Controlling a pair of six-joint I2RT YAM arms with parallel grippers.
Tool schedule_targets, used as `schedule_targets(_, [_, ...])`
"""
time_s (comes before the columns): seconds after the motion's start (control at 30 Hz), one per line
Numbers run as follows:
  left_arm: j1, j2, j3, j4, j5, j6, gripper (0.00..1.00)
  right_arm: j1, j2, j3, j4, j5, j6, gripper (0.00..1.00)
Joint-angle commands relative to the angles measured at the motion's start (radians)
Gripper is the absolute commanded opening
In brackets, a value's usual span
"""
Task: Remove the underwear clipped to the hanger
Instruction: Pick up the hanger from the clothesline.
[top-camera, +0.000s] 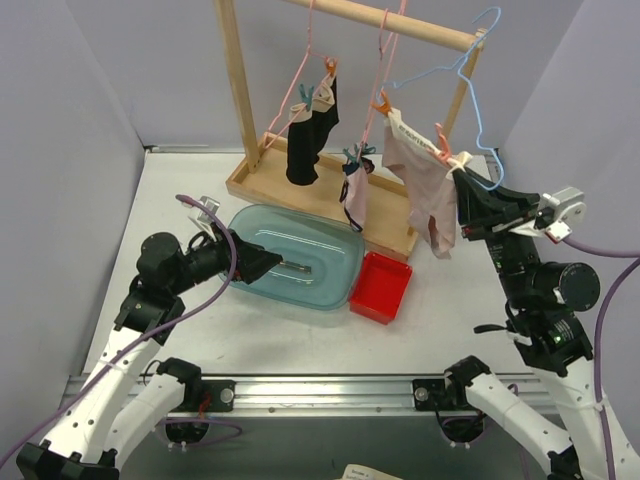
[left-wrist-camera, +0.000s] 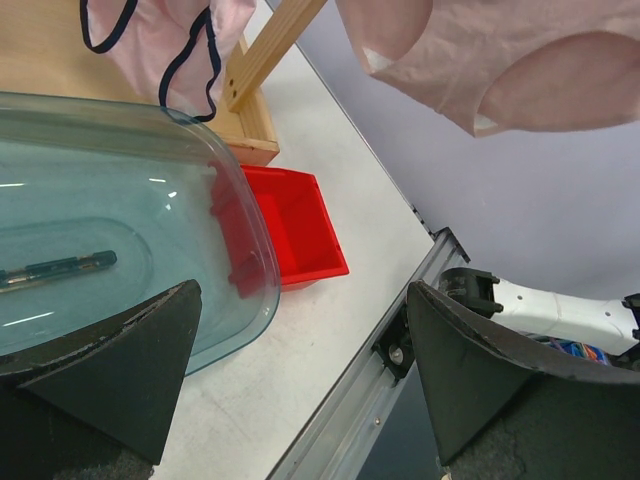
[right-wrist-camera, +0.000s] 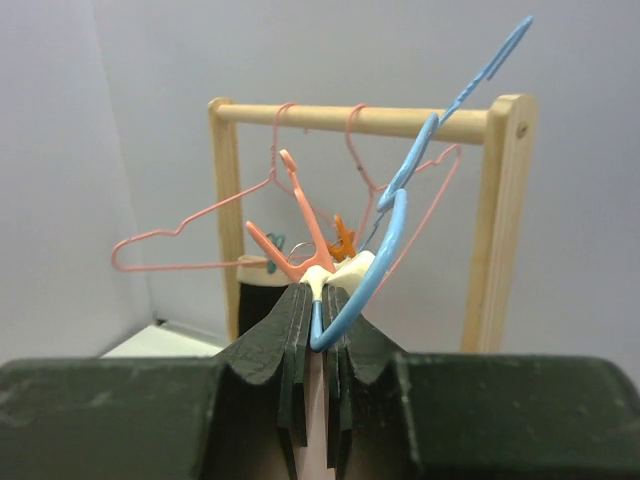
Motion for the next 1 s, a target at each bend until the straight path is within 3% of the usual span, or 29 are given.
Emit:
schedule_targets(0.0, [-0.003, -0.013, 0.01, 0.026, -0.008, 0.012, 0.94, 0.002, -0.103, -0.004, -0.008, -0.147, 0.083, 0.0])
schedule_targets(0.27, [-0.003, 0.004, 0.028, 0.029, 0.006, 0.022, 0.94, 0.001, -0.304, 0.026, -0.183, -0.296, 0.199, 0.0])
schedule_targets(0.57, [-0.003, -0.019, 0.162, -0.1, -0.019, 0.096, 0.94, 0.004, -0.313, 0.049, -0.311, -0.488, 0.303, 0.0])
schedule_targets(0.77, [-0.003, -0.06, 0.186, -0.145, -0.016, 0.095, 0.94, 0.005, -0.292, 0.04, -0.306, -0.593, 0.361, 0.0])
schedule_targets(0.87, [-0.003, -0.065, 0.166, -0.058, 0.085, 0.052, 0.94, 0.004, -0.252, 0.023, -0.293, -0.67, 0.398, 0.0])
schedule_targets(0.9, [-0.003, -0.048, 0.157, 0.061, 0.225, 0.005, 0.94, 0.005, -0.241, 0.013, -0.28, -0.687, 0.407, 0.0])
schedule_targets(0.97, [-0.005, -0.022, 0.131, 0.243, 0.341, -0.091, 0.94, 0.005, -0.214, -0.004, -0.259, -0.719, 0.436, 0.0])
